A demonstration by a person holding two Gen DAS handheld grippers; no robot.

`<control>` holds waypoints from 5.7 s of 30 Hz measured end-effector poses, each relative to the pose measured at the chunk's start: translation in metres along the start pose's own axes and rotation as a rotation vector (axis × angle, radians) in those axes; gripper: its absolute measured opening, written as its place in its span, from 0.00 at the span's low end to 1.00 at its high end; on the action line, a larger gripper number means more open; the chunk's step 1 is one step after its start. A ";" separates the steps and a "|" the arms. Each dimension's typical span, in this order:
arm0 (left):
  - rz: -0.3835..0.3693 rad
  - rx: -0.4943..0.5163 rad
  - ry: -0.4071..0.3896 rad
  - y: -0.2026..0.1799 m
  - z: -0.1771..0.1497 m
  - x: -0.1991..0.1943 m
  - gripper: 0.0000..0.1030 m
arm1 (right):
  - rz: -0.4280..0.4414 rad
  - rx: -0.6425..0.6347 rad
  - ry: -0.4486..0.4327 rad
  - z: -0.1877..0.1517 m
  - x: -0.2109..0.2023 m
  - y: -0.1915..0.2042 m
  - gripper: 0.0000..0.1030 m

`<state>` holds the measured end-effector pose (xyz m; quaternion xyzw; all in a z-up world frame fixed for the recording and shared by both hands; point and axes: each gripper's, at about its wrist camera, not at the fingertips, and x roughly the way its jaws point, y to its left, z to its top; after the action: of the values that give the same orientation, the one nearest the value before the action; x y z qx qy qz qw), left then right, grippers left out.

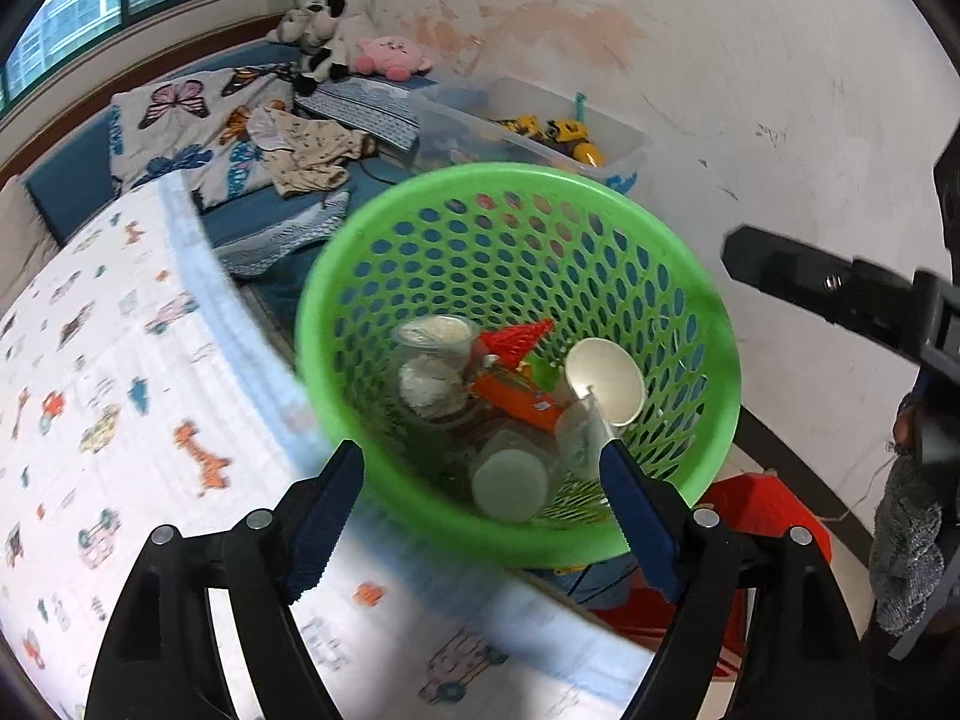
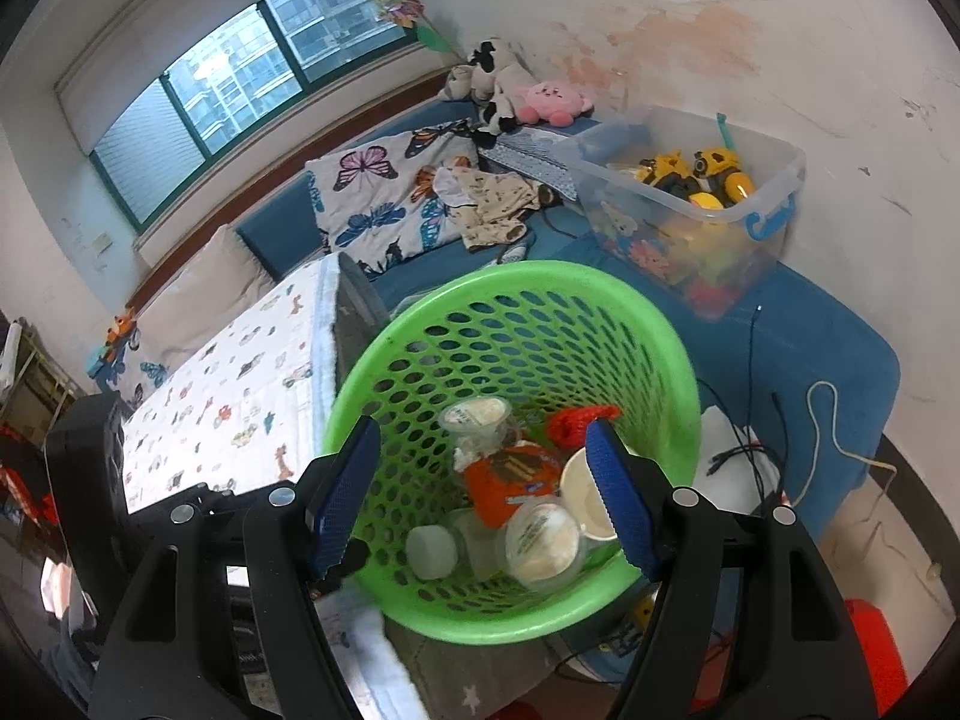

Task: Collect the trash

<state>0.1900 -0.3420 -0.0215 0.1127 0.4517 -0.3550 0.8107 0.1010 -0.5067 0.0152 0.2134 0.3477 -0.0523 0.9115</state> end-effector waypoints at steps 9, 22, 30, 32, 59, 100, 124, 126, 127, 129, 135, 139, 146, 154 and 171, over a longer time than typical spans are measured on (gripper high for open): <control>0.071 -0.073 -0.072 0.041 -0.026 -0.043 0.80 | -0.005 -0.086 -0.010 -0.023 -0.007 0.035 0.70; 0.204 -0.190 -0.200 0.096 -0.069 -0.114 0.91 | -0.002 -0.271 -0.065 -0.065 -0.016 0.103 0.80; 0.289 -0.230 -0.269 0.120 -0.100 -0.152 0.92 | 0.014 -0.304 -0.072 -0.088 -0.018 0.132 0.86; 0.317 -0.237 -0.276 0.124 -0.110 -0.159 0.92 | 0.000 -0.313 -0.079 -0.094 -0.018 0.139 0.87; 0.421 -0.337 -0.363 0.138 -0.181 -0.209 0.92 | 0.024 -0.318 -0.123 -0.132 -0.038 0.176 0.94; 0.450 -0.356 -0.366 0.136 -0.204 -0.215 0.92 | 0.016 -0.343 -0.119 -0.142 -0.036 0.180 0.96; 0.464 -0.352 -0.385 0.132 -0.206 -0.219 0.92 | 0.028 -0.349 -0.126 -0.143 -0.036 0.185 0.96; 0.465 -0.353 -0.385 0.132 -0.206 -0.219 0.92 | 0.030 -0.350 -0.127 -0.143 -0.035 0.184 0.96; 0.463 -0.353 -0.384 0.132 -0.206 -0.219 0.92 | 0.032 -0.349 -0.127 -0.143 -0.035 0.184 0.96; 0.465 -0.351 -0.383 0.131 -0.206 -0.219 0.92 | 0.034 -0.352 -0.129 -0.143 -0.035 0.184 0.96; 0.466 -0.352 -0.386 0.130 -0.206 -0.219 0.92 | 0.036 -0.352 -0.127 -0.142 -0.035 0.184 0.96; 0.467 -0.352 -0.387 0.130 -0.205 -0.219 0.92 | 0.035 -0.352 -0.127 -0.143 -0.035 0.184 0.96; 0.466 -0.349 -0.388 0.128 -0.204 -0.220 0.92 | 0.037 -0.353 -0.129 -0.143 -0.035 0.185 0.96; 0.465 -0.348 -0.386 0.127 -0.203 -0.218 0.92 | 0.039 -0.354 -0.126 -0.143 -0.035 0.185 0.96; 0.459 -0.348 -0.387 0.125 -0.204 -0.217 0.92 | 0.045 -0.356 -0.121 -0.144 -0.034 0.187 0.96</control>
<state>0.0677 -0.0462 0.0214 0.0021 0.3064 -0.0960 0.9470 0.0330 -0.2781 0.0077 0.0529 0.2912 0.0178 0.9550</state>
